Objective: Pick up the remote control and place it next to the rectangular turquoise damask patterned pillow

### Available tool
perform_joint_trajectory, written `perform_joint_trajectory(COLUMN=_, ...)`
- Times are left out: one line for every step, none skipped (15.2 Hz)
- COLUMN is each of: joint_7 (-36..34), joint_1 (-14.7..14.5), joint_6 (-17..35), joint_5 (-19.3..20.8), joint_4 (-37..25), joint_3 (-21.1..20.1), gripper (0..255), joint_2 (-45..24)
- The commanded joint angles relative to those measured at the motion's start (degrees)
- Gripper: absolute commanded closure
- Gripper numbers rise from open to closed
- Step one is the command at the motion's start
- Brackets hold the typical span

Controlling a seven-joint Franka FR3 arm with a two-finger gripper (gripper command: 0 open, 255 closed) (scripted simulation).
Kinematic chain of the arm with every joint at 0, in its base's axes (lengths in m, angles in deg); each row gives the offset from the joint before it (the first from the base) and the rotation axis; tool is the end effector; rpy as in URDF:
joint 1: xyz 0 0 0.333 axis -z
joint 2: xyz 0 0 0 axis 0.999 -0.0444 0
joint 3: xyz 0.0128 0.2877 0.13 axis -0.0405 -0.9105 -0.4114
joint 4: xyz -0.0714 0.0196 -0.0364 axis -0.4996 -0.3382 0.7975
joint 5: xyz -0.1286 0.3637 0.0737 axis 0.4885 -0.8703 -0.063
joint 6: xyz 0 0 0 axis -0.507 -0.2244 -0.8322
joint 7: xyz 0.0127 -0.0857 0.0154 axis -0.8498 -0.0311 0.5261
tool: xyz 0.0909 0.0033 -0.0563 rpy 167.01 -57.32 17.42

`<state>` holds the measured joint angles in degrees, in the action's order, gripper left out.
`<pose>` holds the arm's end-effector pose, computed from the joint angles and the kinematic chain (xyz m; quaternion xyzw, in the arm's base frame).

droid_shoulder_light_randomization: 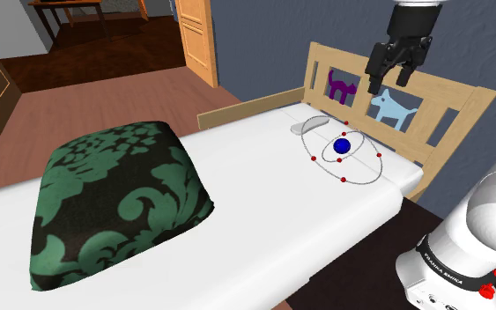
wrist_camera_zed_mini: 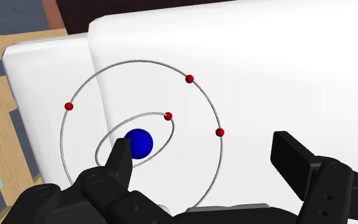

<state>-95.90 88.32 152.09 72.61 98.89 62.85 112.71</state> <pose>0.2914 -0.0207 0.5887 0.9946 -0.1021 -0.0161 0.0084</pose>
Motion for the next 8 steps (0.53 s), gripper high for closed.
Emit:
perform_joint_trajectory(joint_7=0.0, joint_1=0.0, joint_6=0.0, joint_5=0.0, joint_4=0.0, joint_3=0.0, gripper=0, joint_2=0.0)
perform_joint_trajectory(joint_7=-1.84, joint_1=0.52, joint_6=1.91, joint_5=-0.4, joint_4=0.25, joint_3=-0.41, gripper=0, joint_2=-1.62)
perform_joint_trajectory(joint_7=-3.65, joint_1=1.05, joint_6=3.8, joint_5=-0.77, joint_4=0.41, joint_3=-0.81, gripper=0, joint_2=-3.31)
perform_joint_trajectory(joint_7=-5.44, joint_1=1.58, joint_6=5.67, joint_5=-1.12, joint_4=0.49, joint_3=-1.18, gripper=0, joint_2=-5.05)
perform_joint_trajectory(joint_7=-7.2, joint_1=2.12, joint_6=7.51, joint_5=-1.43, joint_4=0.48, joint_3=-1.55, gripper=0, joint_2=-6.85)
perform_joint_trajectory(joint_7=-8.97, joint_1=2.62, joint_6=9.31, joint_5=-1.7, joint_4=0.39, joint_3=-1.87, gripper=0, joint_2=-8.69)
perform_joint_trajectory(joint_7=-10.71, joint_1=3.14, joint_6=11.09, joint_5=-1.95, joint_4=0.22, joint_3=-2.17, gripper=0, joint_2=-10.58)
perform_joint_trajectory(joint_7=-12.44, joint_1=3.66, joint_6=12.82, joint_5=-2.16, joint_4=-0.03, joint_3=-2.45, gripper=0, joint_2=-12.5)
